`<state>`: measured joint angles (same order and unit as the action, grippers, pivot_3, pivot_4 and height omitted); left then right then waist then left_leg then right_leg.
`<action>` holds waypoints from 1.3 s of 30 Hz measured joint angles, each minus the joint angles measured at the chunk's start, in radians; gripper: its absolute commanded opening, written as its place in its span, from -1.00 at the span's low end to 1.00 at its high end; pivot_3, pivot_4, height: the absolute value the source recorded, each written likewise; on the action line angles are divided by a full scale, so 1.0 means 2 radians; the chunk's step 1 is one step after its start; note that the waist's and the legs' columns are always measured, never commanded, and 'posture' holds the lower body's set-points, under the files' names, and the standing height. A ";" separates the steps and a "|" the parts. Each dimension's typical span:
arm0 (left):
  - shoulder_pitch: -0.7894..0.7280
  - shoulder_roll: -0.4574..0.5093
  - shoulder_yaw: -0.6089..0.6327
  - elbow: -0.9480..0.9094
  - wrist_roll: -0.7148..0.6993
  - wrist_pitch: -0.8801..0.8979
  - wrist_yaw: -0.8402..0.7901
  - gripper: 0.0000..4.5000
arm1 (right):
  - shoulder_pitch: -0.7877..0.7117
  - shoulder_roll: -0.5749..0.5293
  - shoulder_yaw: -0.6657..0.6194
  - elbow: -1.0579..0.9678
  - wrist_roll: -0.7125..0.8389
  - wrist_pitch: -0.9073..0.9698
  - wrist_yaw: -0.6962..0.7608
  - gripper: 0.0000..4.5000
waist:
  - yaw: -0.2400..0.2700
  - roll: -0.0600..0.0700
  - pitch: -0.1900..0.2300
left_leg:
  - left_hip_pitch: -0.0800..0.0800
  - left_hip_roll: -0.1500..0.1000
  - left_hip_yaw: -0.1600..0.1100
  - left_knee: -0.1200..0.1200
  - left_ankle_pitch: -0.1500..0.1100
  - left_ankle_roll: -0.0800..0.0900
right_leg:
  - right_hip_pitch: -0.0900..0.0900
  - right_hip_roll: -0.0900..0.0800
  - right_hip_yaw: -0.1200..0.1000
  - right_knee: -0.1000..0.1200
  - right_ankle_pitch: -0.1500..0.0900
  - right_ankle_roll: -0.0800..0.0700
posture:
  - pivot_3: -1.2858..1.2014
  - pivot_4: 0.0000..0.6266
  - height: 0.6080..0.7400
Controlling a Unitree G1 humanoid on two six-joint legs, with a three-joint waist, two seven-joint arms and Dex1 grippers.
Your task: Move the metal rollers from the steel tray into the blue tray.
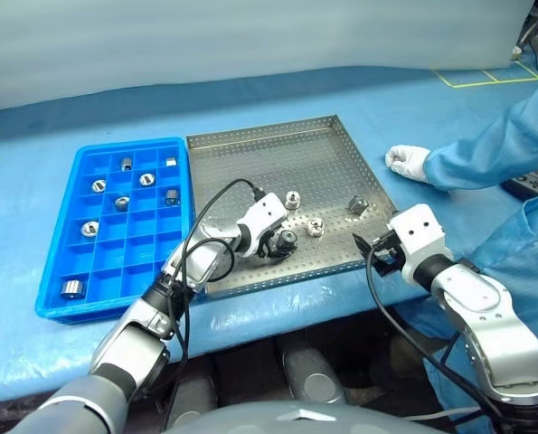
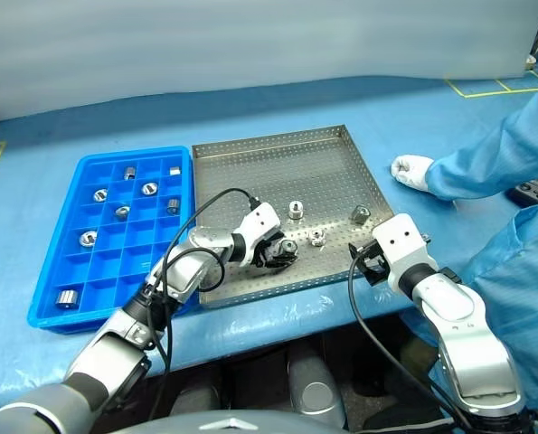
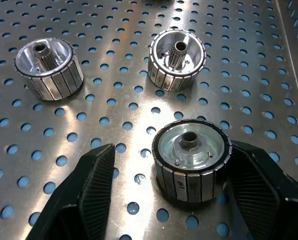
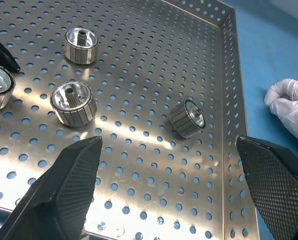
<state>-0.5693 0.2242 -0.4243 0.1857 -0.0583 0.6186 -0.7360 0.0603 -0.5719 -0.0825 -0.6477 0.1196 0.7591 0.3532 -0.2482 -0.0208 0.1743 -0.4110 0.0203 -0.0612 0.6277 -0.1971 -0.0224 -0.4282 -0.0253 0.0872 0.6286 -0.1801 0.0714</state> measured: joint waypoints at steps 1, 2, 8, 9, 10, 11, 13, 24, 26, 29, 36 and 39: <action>0.003 -0.002 0.000 -0.002 0.000 0.000 -0.001 -0.08 | 0.000 0.000 0.002 0.001 0.000 -0.003 0.001 1.00 | 0.002 0.000 0.000 | 0.000 0.000 0.000 0.000 0.000 0.000 | 0.000 0.000 0.000 0.000 0.000 0.000 | -0.11 -0.52 1.00; 0.004 -0.004 0.000 -0.002 0.000 0.000 -0.001 -0.21 | 0.000 0.000 0.005 0.001 0.000 -0.004 0.002 1.00 | 0.003 0.000 0.000 | 0.000 0.000 0.000 0.000 0.000 0.000 | 0.000 0.000 0.000 0.000 0.000 0.000 | -0.11 -0.52 1.00; 0.011 -0.003 0.002 -0.011 -0.001 0.001 -0.004 -0.26 | -0.004 0.001 0.019 0.007 -0.004 -0.011 0.006 1.00 | 0.010 0.000 0.000 | 0.000 0.000 0.000 0.000 0.000 0.000 | 0.000 0.000 0.000 0.000 0.000 0.000 | -0.10 -0.52 1.00; 0.014 -0.003 0.002 -0.015 -0.002 0.001 -0.004 -0.26 | -0.004 0.002 0.019 0.008 -0.006 -0.013 0.006 1.00 | 0.010 0.000 0.000 | 0.000 0.000 0.000 0.000 0.000 0.000 | 0.000 0.000 0.000 0.000 0.000 0.000 | -0.09 -0.52 1.00; 0.016 -0.003 0.003 -0.016 -0.003 0.001 -0.004 -0.26 | -0.004 0.003 0.019 0.008 -0.007 -0.015 0.006 1.00 | 0.010 0.000 0.000 | 0.000 0.000 0.000 0.000 0.000 0.000 | 0.000 0.000 0.000 0.000 0.000 0.000 | -0.09 -0.52 1.00; 0.018 -0.003 0.004 -0.017 -0.003 0.002 -0.004 -0.26 | -0.004 0.004 0.020 0.008 -0.008 -0.016 0.006 1.00 | 0.011 0.000 0.000 | 0.000 0.000 0.000 0.000 0.000 0.000 | 0.000 0.000 0.000 0.000 0.000 0.000 | -0.09 -0.52 1.00; 0.020 -0.003 0.008 -0.019 -0.006 0.003 -0.002 -0.26 | -0.004 0.006 0.023 0.010 -0.009 -0.016 0.006 1.00 | 0.012 0.000 0.000 | 0.000 0.000 0.000 0.000 0.000 0.000 | 0.000 0.000 0.000 0.000 0.000 0.000 | -0.09 -0.52 1.00; 0.068 0.049 0.094 -0.185 -0.041 0.088 0.040 -0.26 | -0.004 0.003 0.037 0.029 0.018 -0.030 0.063 1.00 | 0.028 0.000 0.000 | 0.000 0.000 0.000 0.000 0.000 0.000 | 0.000 0.001 0.001 0.000 0.000 0.000 | -0.01 -0.52 1.00; 0.081 0.058 0.107 -0.208 -0.042 0.105 0.048 -0.26 | -0.008 0.003 0.039 0.037 0.019 -0.032 0.068 1.00 | 0.036 0.000 0.000 | 0.000 0.000 0.000 0.000 0.000 0.000 | 0.000 0.001 0.001 0.000 0.000 0.000 | 0.00 -0.52 1.00; 0.108 0.067 0.143 -0.255 -0.044 0.136 0.082 -0.26 | -0.031 0.003 0.050 0.059 0.018 -0.039 0.075 1.00 | 0.047 0.000 0.000 | 0.000 0.000 0.000 0.001 0.000 0.000 | 0.000 0.000 0.001 0.000 0.000 0.000 | 0.05 -0.52 1.00; 0.163 0.053 0.248 -0.341 -0.018 0.187 0.205 -0.26 | -0.069 0.003 0.083 0.096 0.012 -0.056 0.093 1.00 | 0.091 0.000 0.000 | 0.000 0.000 0.000 0.000 0.000 0.000 | 0.000 0.001 0.000 0.000 0.000 0.000 | 0.13 -0.52 1.00; 0.187 0.045 0.272 -0.359 -0.009 0.203 0.244 -0.26 | -0.084 0.003 0.091 0.109 0.011 -0.059 0.097 1.00 | 0.106 -0.001 0.000 | -0.001 0.000 0.000 0.001 0.000 0.000 | 0.000 0.000 0.000 -0.001 0.000 0.000 | 0.14 -0.52 1.00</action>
<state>-0.1946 0.3144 0.1194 -0.5314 -0.0761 1.0249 -0.2476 -0.1067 -0.5666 0.0995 -0.4301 0.1414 0.6406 0.5473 -0.0354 -0.0220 0.1751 -0.4121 0.0206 -0.0619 0.6288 -0.1971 -0.0225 -0.4282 -0.0246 0.0867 0.6275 -0.1798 0.0717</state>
